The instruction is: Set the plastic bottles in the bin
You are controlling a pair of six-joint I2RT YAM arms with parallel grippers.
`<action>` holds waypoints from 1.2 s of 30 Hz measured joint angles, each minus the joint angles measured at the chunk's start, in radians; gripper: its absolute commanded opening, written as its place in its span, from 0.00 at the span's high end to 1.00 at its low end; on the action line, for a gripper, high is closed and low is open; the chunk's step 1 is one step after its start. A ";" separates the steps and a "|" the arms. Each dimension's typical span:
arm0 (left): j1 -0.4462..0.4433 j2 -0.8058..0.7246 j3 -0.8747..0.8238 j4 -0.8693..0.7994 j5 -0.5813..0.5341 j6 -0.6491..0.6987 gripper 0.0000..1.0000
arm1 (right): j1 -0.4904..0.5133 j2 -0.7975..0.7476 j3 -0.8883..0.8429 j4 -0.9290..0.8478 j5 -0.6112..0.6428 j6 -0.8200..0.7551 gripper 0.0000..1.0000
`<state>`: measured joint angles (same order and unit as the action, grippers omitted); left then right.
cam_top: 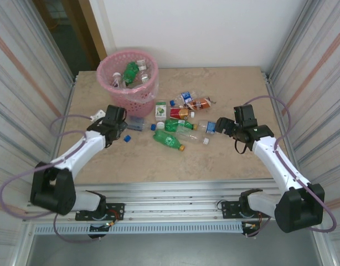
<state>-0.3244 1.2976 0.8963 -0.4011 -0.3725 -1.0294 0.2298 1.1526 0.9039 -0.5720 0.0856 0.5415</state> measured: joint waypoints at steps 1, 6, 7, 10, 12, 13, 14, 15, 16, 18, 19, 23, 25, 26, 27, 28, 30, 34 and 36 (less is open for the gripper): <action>0.000 -0.037 -0.002 0.009 0.001 0.040 0.56 | 0.000 0.000 0.003 0.000 0.000 0.000 0.02; 0.000 -0.182 0.032 0.018 0.006 0.242 0.55 | 0.000 0.013 0.017 0.005 -0.001 0.000 0.02; 0.000 -0.192 0.053 0.012 0.006 0.272 0.55 | 0.000 0.018 0.018 0.004 -0.001 0.000 0.02; 0.000 -0.196 0.155 0.006 0.010 0.369 0.54 | 0.000 0.035 0.019 0.005 -0.004 0.000 0.02; 0.000 -0.183 0.245 -0.002 0.012 0.427 0.54 | 0.000 0.044 0.019 0.006 -0.004 0.002 0.02; 0.000 -0.170 0.289 -0.003 0.013 0.449 0.54 | 0.000 0.045 0.019 0.007 -0.005 0.004 0.02; 0.001 -0.148 0.346 -0.006 0.013 0.474 0.54 | 0.000 0.045 0.019 0.007 -0.004 0.005 0.02; 0.004 -0.123 0.399 -0.006 0.016 0.495 0.54 | 0.000 0.044 0.019 0.008 -0.004 0.007 0.02; 0.006 -0.095 0.448 -0.005 0.023 0.513 0.54 | 0.000 0.044 0.019 0.009 -0.004 0.008 0.02; 0.016 -0.019 0.560 -0.010 0.039 0.546 0.54 | 0.000 0.043 0.019 0.010 -0.004 0.008 0.02; 0.021 0.021 0.609 -0.013 0.047 0.557 0.54 | 0.000 0.043 0.019 0.011 -0.004 0.009 0.02; 0.047 0.209 0.803 -0.026 0.095 0.594 0.54 | 0.000 0.034 0.019 0.008 -0.003 0.024 0.02; 0.056 0.304 0.888 -0.034 0.111 0.619 0.54 | 0.000 0.023 0.019 0.002 -0.002 0.026 0.02; 0.057 0.348 0.925 -0.035 0.115 0.634 0.55 | 0.000 0.014 0.019 -0.004 0.000 0.026 0.02; 0.058 0.383 0.952 -0.037 0.117 0.646 0.55 | 0.000 0.006 0.019 -0.007 0.000 0.027 0.02; 0.059 0.421 0.981 -0.034 0.119 0.662 0.55 | 0.000 -0.005 0.019 -0.011 0.003 0.026 0.02; 0.059 0.482 1.025 -0.029 0.118 0.695 0.55 | 0.000 -0.024 0.019 -0.019 0.010 0.027 0.02; 0.059 0.558 1.051 0.009 0.109 0.759 0.55 | 0.000 -0.053 0.019 -0.037 0.026 0.027 0.02; 0.059 0.579 1.051 0.027 0.095 0.779 0.55 | 0.000 -0.058 0.019 -0.042 0.027 0.027 0.02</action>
<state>-0.2653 1.8771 1.9469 -0.3744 -0.2779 -0.2508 0.2298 1.0943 0.9226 -0.6144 0.1123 0.5686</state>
